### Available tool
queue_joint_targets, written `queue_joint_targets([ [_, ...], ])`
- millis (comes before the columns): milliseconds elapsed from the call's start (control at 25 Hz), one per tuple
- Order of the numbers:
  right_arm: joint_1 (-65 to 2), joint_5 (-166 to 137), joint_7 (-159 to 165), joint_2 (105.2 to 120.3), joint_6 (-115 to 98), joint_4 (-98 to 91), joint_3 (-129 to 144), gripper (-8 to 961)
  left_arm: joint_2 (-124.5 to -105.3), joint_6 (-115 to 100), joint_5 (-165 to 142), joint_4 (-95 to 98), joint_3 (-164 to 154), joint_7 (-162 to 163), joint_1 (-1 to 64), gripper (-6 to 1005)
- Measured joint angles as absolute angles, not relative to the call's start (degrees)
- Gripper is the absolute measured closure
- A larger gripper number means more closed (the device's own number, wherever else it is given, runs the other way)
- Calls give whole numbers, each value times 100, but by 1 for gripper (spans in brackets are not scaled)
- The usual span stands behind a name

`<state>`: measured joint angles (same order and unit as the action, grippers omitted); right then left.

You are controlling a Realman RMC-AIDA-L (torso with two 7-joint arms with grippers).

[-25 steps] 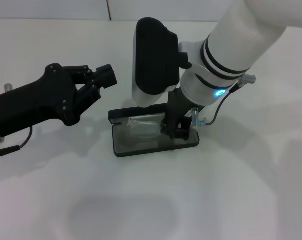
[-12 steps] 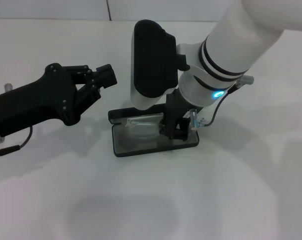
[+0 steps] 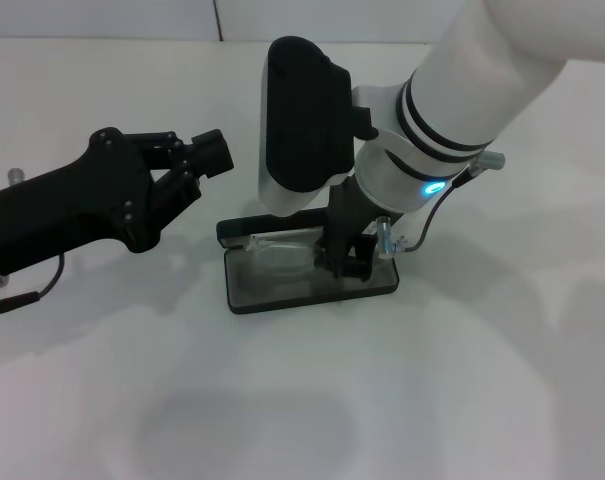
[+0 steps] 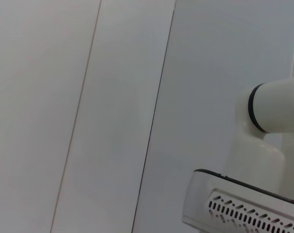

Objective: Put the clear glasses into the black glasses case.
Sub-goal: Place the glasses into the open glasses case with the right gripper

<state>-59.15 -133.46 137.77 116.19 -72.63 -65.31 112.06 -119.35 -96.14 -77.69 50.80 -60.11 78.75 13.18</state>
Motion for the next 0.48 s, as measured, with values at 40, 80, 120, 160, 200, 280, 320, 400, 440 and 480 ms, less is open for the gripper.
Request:
queue_joint_targets([
  [40,-5915,-13345,13777,11619,-7261,-6529,11206,860,-11935,-9614,-7769,5080,-6011,7874,1316,937],
  [80,-5915,-13344,13778,11619,-7259,-6526,11206,860,-11935,-9614,-7769,5080,-6011,7875,1314,937],
  [120,-5915,-13342,13778,11619,-7256,-6515,11206,860,-11935,-9614,-7769,5080,-6011,7875,1313,937],
  [160,-5915,-13339,13778,11619,-7255,-6503,11206,859,-11935,-9614,-7769,5080,-6011,7876,1314,937],
  [200,-5915,-13338,13779,11619,-7255,-6483,11206,859,-11935,-9614,-7769,5080,-6011,7878,1317,937],
  [280,-5915,-13334,13793,11619,-7257,-6453,11206,859,-11935,-9614,-7769,5080,-6012,7878,1322,937],
  [320,-5915,-13334,13799,11619,-7259,-6447,11206,859,-11935,-9614,-7769,5080,-6014,7879,1327,937],
  [400,-5912,-13333,13820,11619,-7263,-6440,11206,859,-11935,-9615,-7769,5080,-6017,7880,1333,937],
  [440,-5912,-13333,13821,11619,-7264,-6439,11206,858,-11935,-9615,-7769,5080,-6017,7880,1335,937],
  [480,-5912,-13333,13822,11619,-7265,-6439,11206,858,-11935,-9615,-7769,5080,-6016,7881,1335,937],
])
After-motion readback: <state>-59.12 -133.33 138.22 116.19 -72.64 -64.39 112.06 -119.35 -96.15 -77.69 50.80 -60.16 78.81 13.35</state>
